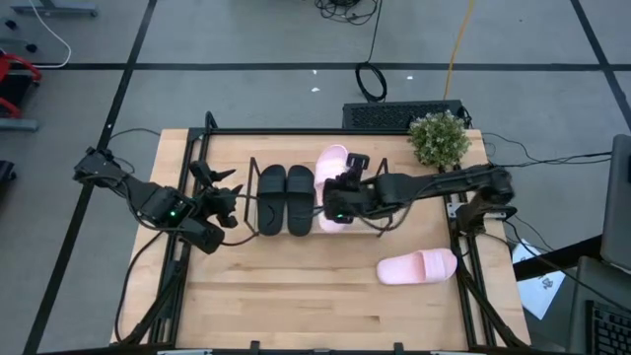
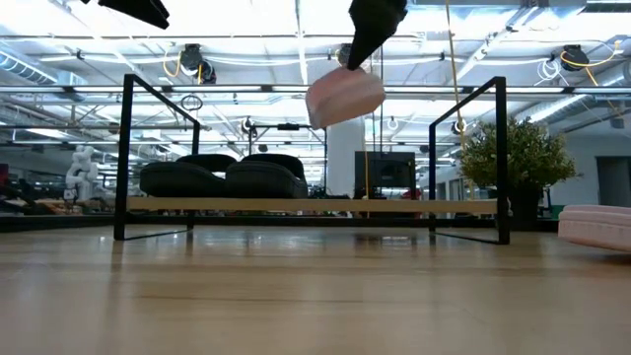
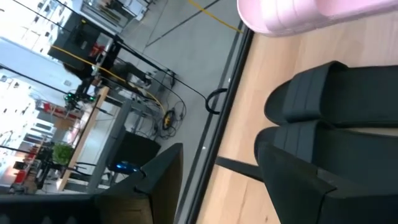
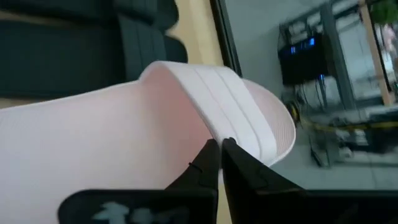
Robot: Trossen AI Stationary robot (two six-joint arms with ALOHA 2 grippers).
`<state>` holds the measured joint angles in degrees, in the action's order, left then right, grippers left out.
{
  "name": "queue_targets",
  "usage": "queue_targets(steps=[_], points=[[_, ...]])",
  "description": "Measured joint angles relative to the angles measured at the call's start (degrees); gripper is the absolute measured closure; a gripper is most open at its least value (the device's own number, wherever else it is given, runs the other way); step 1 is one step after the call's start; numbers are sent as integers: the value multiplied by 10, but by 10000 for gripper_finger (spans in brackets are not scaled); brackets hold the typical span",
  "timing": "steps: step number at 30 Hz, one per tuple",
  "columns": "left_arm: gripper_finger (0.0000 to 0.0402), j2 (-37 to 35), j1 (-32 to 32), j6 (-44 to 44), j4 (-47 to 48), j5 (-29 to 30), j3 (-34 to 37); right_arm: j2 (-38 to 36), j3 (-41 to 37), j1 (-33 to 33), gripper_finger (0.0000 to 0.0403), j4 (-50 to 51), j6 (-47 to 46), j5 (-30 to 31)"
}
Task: Pick and place slides into the shelf
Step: Put the left pink slipper on the shelf
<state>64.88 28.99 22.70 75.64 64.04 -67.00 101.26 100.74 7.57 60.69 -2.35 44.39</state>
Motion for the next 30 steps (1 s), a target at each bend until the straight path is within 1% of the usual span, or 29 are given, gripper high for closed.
queue_targets(steps=[7, 10, 13, 16, 19, 26, 30], points=[[186, -1, 0, 3, 1, 3, 0, -144, -211, -9, 403, -233, 45, -55], [186, -1, 0, 3, 0, 3, 0, -185, -275, -14, 403, -300, 51, -55], [186, -1, 0, 3, 0, 5, 0, -203, -318, -21, 403, -345, 56, -56], [186, -1, 0, 3, -2, 5, 0, -202, -342, -31, 403, -375, 56, -57], [186, 0, 0, 3, -4, 5, 0, -187, -345, -42, 403, -398, 57, -57], [186, 0, 0, 1, -5, 5, 0, -161, -346, -60, 403, -407, 35, -59], [186, 0, 0, 1, -5, 5, 0, -141, -346, -62, 403, -414, 27, -70]])
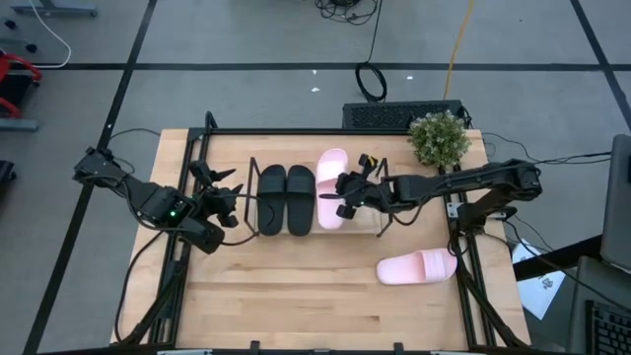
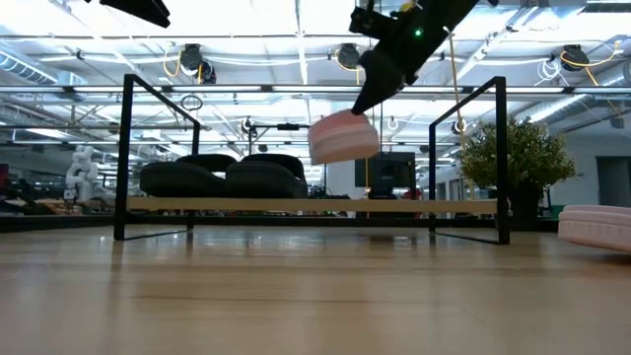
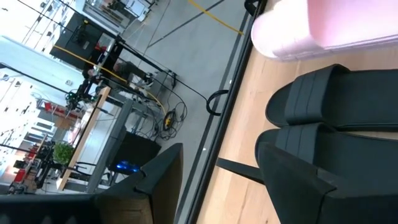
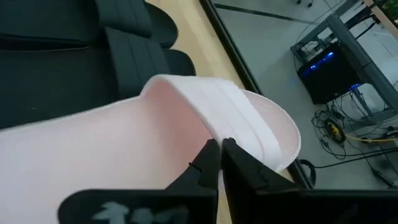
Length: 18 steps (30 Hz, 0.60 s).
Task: Pick and place slides into the shelf
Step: Put the left pink slipper on the shelf
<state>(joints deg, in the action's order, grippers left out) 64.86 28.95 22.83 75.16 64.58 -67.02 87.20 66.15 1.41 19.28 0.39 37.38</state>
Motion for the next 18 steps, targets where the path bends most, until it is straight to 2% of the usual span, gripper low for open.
queue_targets(steps=[11, 18], points=[[186, 0, 0, 0, 0, 0, 0, 9, -2, -5, 403, -10, -18, -1], [186, 0, 0, 0, 0, 0, 0, 9, -36, -6, 403, -22, -49, -1]])
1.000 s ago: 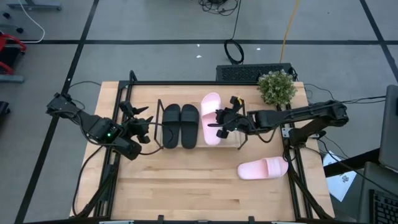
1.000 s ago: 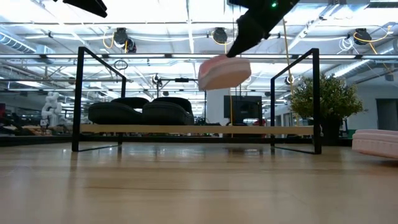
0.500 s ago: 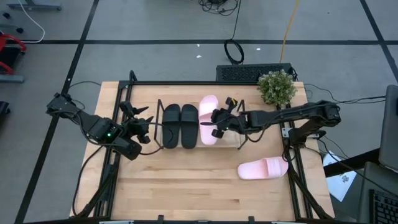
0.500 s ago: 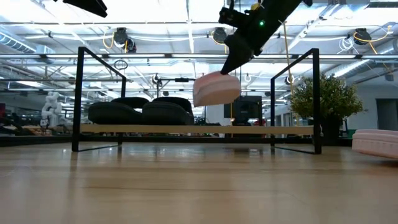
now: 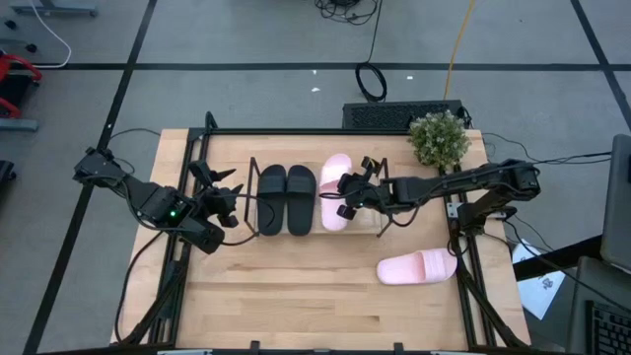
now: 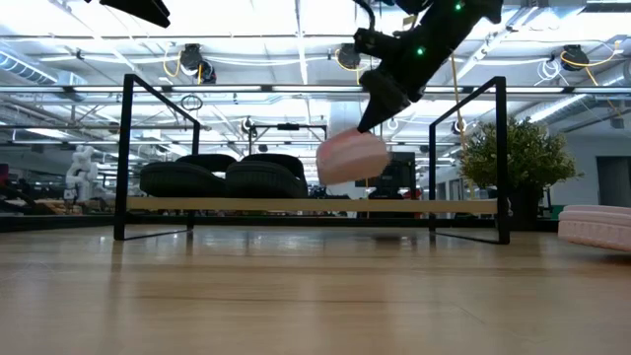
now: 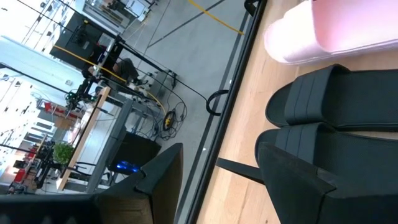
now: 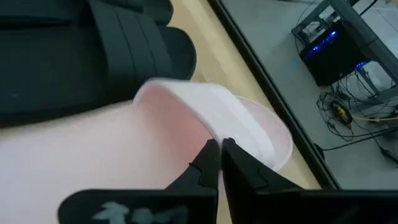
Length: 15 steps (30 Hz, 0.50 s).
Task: Pick and place slides into the shelf
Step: Put the left pink slipper on the shelf
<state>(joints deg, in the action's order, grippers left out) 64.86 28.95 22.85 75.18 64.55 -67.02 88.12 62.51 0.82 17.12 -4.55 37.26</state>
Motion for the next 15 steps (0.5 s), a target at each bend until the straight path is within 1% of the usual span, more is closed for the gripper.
queue_targets(steps=[5, 15], points=[[186, 0, 0, 1, 0, 0, 0, 0, -11, 0, 403, -36, 5, 0], [186, 0, 0, 2, 0, 0, 0, -1, -11, 0, 403, -36, -11, -5]])
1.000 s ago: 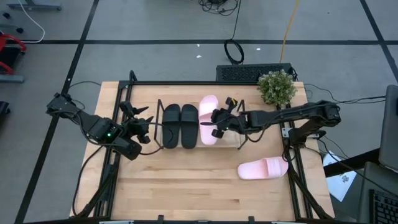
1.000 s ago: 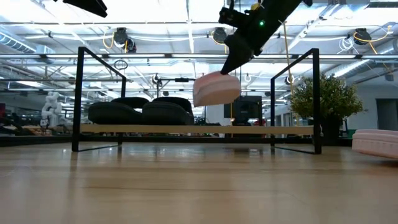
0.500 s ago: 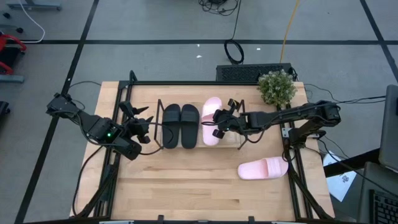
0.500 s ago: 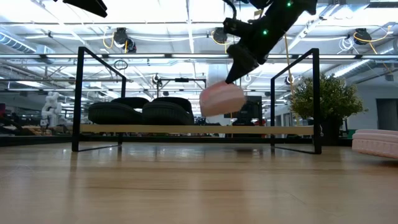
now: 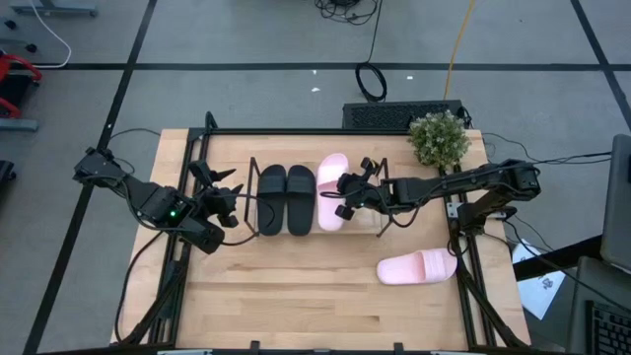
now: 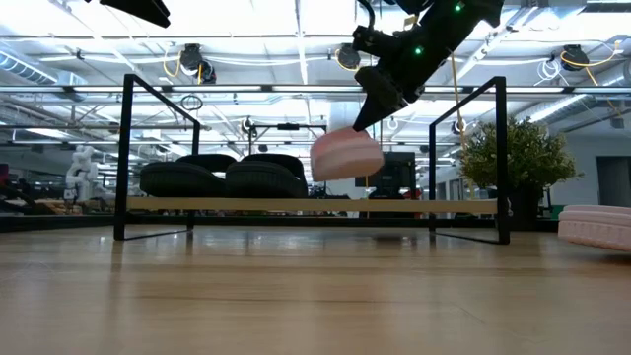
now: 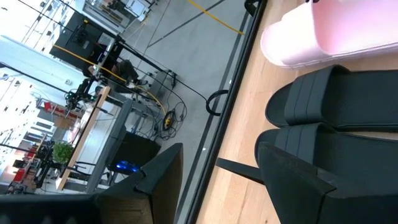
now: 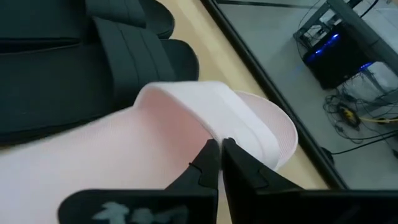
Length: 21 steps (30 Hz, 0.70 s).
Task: Pick and place slides into the shelf
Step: Put the left pink slipper on the shelf
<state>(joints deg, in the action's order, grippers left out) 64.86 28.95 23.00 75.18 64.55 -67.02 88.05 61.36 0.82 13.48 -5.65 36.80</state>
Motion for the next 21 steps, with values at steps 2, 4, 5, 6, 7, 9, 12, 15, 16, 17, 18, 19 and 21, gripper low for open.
queue_targets(steps=[2, 4, 5, 6, 7, 9, 12, 15, 16, 17, 18, 19, 21], points=[[186, 0, 0, 0, 0, 0, 0, 0, 0, 0, 403, 0, -6, -11], [186, 0, 0, 0, 0, 0, 0, 0, 0, 0, 403, -2, -8, -11], [186, 0, 0, 0, 0, 0, 0, 0, 0, 0, 403, -5, -8, -11], [186, 0, 0, 0, 0, 0, 0, 1, 0, 0, 403, -7, -8, -11], [186, 0, 0, 0, 0, 0, 0, 3, 0, 0, 403, -11, -8, -11], [186, 0, 0, 0, 0, 0, 0, 10, 0, 0, 403, -21, -8, -11], [186, 0, 0, 0, 0, 0, 0, 31, 0, 0, 403, -25, -8, -9], [186, 0, 0, 0, 0, 0, 0, 54, 0, 0, 403, -36, -8, -9], [186, 0, 0, 0, 0, -1, 0, 61, 0, 0, 403, -43, -8, -9], [186, 0, 0, 0, 0, -1, 0, 66, 0, 0, 403, -50, -7, -10], [186, 0, 0, 0, 0, -1, 0, 69, 0, 0, 403, -55, -3, -12], [186, 0, 0, 0, 0, -1, 0, 72, 0, 0, 403, -57, -1, -14], [186, 0, 0, 1, 0, -1, 0, 73, 0, 0, 403, -54, 2, -16]])
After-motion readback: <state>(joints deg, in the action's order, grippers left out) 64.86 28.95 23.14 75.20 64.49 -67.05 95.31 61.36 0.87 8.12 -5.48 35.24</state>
